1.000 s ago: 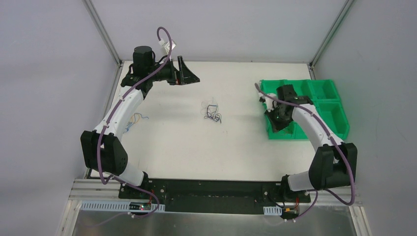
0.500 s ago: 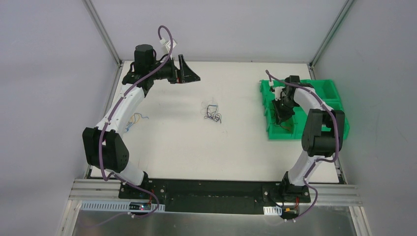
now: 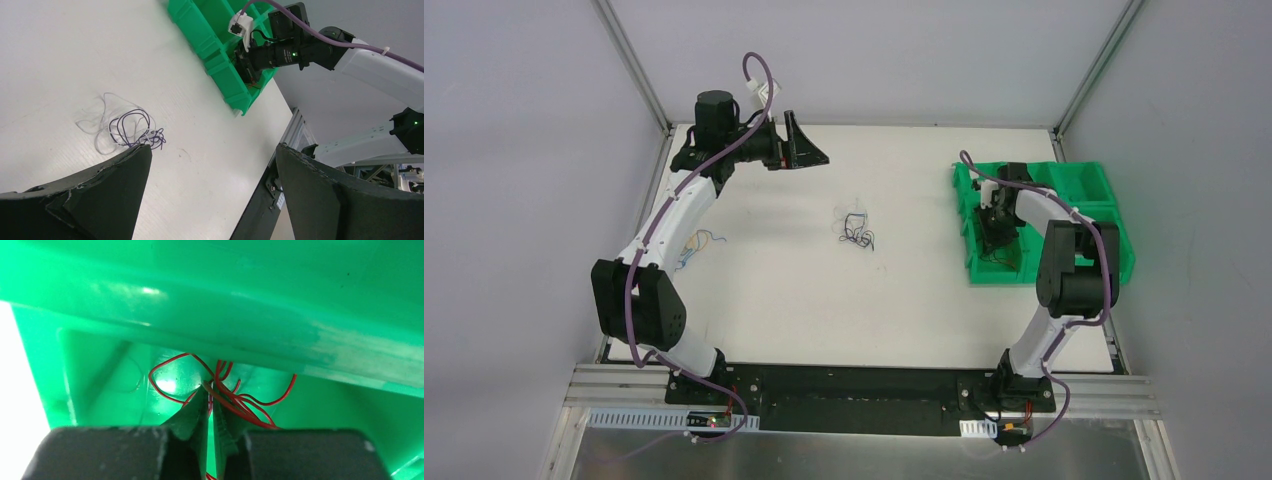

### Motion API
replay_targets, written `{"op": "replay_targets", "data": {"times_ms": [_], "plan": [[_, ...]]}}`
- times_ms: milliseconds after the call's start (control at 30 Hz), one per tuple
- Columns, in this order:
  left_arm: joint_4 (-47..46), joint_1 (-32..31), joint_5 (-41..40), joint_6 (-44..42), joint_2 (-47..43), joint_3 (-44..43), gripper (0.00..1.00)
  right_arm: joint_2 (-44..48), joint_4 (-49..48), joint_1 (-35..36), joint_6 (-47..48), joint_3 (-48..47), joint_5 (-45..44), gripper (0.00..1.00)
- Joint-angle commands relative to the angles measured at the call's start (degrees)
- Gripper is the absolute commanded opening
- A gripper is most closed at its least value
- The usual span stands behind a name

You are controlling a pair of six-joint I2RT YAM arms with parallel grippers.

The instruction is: Untangle the cables

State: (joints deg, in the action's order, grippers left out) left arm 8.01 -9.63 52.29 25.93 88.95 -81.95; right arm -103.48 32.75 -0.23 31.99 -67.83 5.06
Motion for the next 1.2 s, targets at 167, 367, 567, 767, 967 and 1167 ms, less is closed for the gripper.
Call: {"op": "replay_targets", "data": {"times_ms": [167, 367, 567, 767, 967, 1167], "plan": [[-0.8, 0.7, 0.8, -2.4, -0.6, -0.9, 0.99, 10.4, 4.5, 0.2, -1.1, -2.1, 1.0, 0.32], [-0.5, 0.7, -1.3, -3.8, -0.4, -0.3, 0.99, 14.6, 9.8, 0.2, -0.8, -5.8, 1.7, 0.52], [4.6, 0.5, -6.3, -8.5, 3.2, -1.4, 0.99, 17.1, 13.7, 0.1, -2.1, -12.1, 6.1, 0.72], [8.3, -1.3, -7.0, -11.2, 13.4, -4.3, 0.9, 16.9, 13.9, 4.5, -9.8, -17.9, 19.1, 0.79], [9.2, -3.7, -3.9, -11.4, 25.3, -9.1, 0.66, 8.9, 7.0, 12.8, -19.9, -20.7, 24.9, 0.77], [9.2, -4.7, -4.0, -11.8, 32.4, -11.9, 0.54, -4.0, -0.9, 18.7, -29.8, -25.6, 26.5, 0.72]]}}
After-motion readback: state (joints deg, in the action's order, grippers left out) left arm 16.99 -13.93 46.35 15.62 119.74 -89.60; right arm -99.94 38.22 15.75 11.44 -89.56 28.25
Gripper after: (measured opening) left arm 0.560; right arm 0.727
